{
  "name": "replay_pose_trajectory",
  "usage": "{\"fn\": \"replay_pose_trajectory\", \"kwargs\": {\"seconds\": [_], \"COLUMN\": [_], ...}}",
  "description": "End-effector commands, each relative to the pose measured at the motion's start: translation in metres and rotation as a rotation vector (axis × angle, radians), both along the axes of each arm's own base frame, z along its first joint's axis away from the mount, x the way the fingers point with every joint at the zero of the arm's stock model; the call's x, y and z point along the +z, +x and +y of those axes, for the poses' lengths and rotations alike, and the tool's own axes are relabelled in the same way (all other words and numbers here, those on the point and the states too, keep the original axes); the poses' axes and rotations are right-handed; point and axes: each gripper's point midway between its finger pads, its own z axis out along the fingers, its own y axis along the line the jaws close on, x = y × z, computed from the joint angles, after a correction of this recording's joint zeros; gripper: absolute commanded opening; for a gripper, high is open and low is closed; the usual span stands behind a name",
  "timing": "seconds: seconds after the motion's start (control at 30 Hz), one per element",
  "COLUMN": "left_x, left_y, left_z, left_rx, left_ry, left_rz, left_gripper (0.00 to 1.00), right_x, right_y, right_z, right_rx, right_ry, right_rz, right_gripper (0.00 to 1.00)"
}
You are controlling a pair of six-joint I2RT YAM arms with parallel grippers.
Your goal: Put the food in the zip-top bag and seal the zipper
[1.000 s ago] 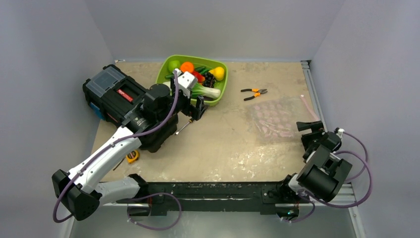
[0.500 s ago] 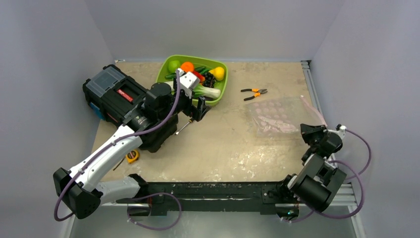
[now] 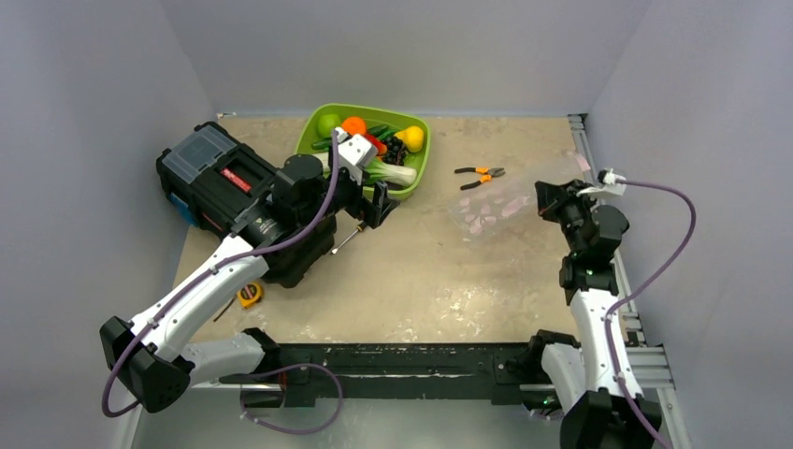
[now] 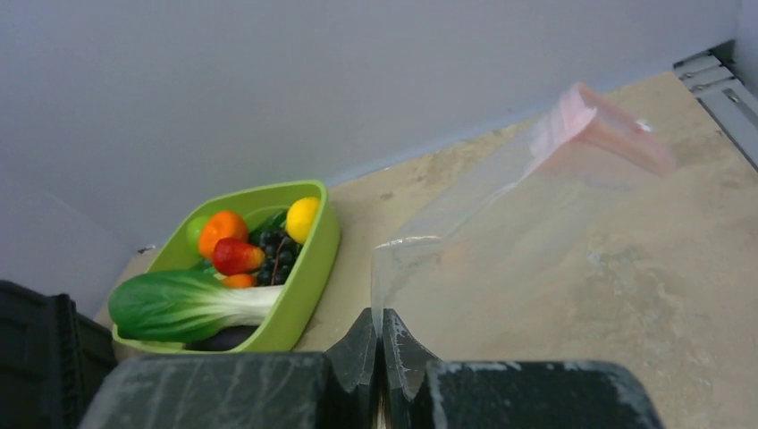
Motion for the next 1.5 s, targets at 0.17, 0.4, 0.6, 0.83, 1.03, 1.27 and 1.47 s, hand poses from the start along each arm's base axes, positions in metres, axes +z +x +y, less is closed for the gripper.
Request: {"fn": "replay_pose_trajectory", "kwargs": {"seconds": [0.17,0.4,0.6,0.83,1.03,1.27,1.47], "left_x": [0.029,0.035,0.029,0.033,0.039,0.042,0.049], "left_y": [0.003,0.009,0.021,0.014,0.007,0.009,0.014], "left_z": [0.009,0.024,0.033,0.027,0.023,0.031,0.05], "left_rx": [0.055,0.159,0.249,0.183,0.131,0.186,0.286], "left_ry": [-0.037,-0.058,-0.045,-0.036,-0.056,-0.064,-0.071], "left_rz": [-0.06,-0.066,-0.041,-0.071,-0.1,-0.101,-0.134], "left_gripper": [0.91,0.91,0.89,0.88,0.87,0.86,0.86], "right_x": [0.035,0.018,-0.016,0.026,0.09,0.154,0.171], "right_y": [-0.004,-0.023,-0.056,-0.065,-0.054,-0.033,-0.015], "right_z": [0.086,0.183,0.262,0.281,0.254,0.232,0.186], "right_rx": [0.246,0.471,0.623,0.612,0.411,0.335,0.107], "right_ry": [-0.28,-0.448,-0.647,-0.523,-0.339,-0.81,-1.147], "right_rz": [0.031,0.075,0.101,-0.012,-0.035,-0.142,-0.058], "right_gripper": [0.0,0.0,0.0,0.0,0.0,0.0,0.0]}}
